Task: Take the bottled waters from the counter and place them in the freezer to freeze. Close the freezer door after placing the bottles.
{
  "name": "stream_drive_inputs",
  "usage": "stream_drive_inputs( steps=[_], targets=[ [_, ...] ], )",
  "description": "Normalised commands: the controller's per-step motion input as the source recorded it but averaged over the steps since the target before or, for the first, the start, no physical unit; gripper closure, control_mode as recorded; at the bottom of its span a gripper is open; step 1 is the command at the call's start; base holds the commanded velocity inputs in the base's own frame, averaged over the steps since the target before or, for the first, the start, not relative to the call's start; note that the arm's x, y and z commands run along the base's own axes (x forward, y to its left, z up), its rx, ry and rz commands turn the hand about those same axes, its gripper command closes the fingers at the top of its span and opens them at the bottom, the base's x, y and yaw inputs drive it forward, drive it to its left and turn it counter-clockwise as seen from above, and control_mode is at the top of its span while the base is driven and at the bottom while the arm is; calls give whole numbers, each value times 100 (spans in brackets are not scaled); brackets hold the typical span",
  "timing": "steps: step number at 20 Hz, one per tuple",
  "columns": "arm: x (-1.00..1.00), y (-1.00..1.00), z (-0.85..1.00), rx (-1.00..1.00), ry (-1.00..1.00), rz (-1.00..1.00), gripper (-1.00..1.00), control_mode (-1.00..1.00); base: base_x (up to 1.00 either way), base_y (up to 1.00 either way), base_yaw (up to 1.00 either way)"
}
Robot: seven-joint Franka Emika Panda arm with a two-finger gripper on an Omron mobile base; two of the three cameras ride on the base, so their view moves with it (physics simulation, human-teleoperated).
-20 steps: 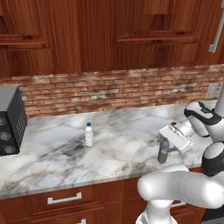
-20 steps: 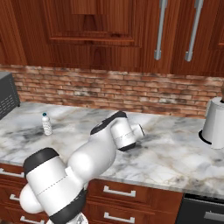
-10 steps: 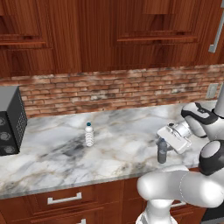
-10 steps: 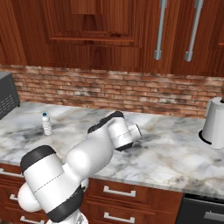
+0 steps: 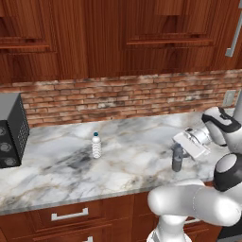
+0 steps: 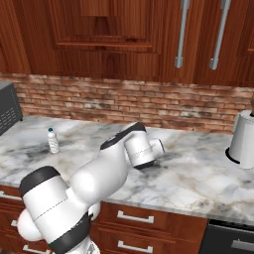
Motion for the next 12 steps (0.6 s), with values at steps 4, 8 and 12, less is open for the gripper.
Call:
stream_drive_inputs(
  steps=[4,8,12],
  targets=[
    [-37,1,100,3,-23,-27,100,-100,0,0,0],
    [-61,19,100,0,-22,-22,100,-100,0,0,0],
    [-86,52,100,-3,-18,-18,100,-100,0,0,0]
  ],
)
